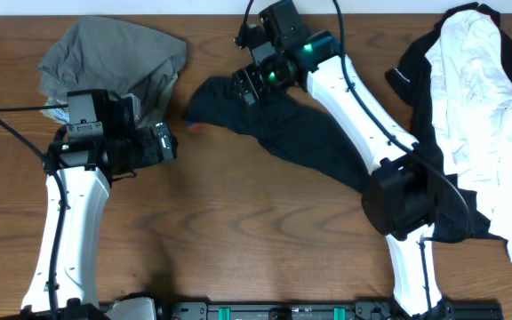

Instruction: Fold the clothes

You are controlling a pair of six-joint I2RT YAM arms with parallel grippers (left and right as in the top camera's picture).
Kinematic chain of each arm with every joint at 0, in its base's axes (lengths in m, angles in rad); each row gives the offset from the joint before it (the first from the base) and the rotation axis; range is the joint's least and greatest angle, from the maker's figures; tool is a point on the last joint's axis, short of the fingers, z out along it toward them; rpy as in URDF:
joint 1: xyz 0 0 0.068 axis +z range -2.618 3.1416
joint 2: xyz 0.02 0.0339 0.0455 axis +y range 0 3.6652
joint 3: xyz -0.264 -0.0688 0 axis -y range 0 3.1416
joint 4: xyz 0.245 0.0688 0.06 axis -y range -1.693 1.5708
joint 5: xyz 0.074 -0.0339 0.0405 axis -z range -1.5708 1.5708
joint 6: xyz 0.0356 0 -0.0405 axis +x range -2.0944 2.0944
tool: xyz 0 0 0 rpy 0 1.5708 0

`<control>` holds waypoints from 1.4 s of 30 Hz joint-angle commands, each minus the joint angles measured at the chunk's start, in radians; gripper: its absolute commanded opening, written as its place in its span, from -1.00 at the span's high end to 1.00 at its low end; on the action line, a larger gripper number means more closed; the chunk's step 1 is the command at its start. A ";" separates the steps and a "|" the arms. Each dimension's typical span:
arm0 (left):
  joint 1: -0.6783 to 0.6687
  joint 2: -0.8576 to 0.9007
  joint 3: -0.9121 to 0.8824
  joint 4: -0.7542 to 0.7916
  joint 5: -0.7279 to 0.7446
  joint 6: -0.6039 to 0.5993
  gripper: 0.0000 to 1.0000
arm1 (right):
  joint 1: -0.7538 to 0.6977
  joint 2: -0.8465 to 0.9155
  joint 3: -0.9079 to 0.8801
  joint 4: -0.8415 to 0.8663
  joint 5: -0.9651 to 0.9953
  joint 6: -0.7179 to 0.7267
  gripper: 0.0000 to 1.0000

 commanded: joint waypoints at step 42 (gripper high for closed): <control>-0.151 0.576 -0.007 0.675 -0.048 0.217 -0.34 | -0.214 -0.086 0.010 -0.260 0.031 -0.103 -0.56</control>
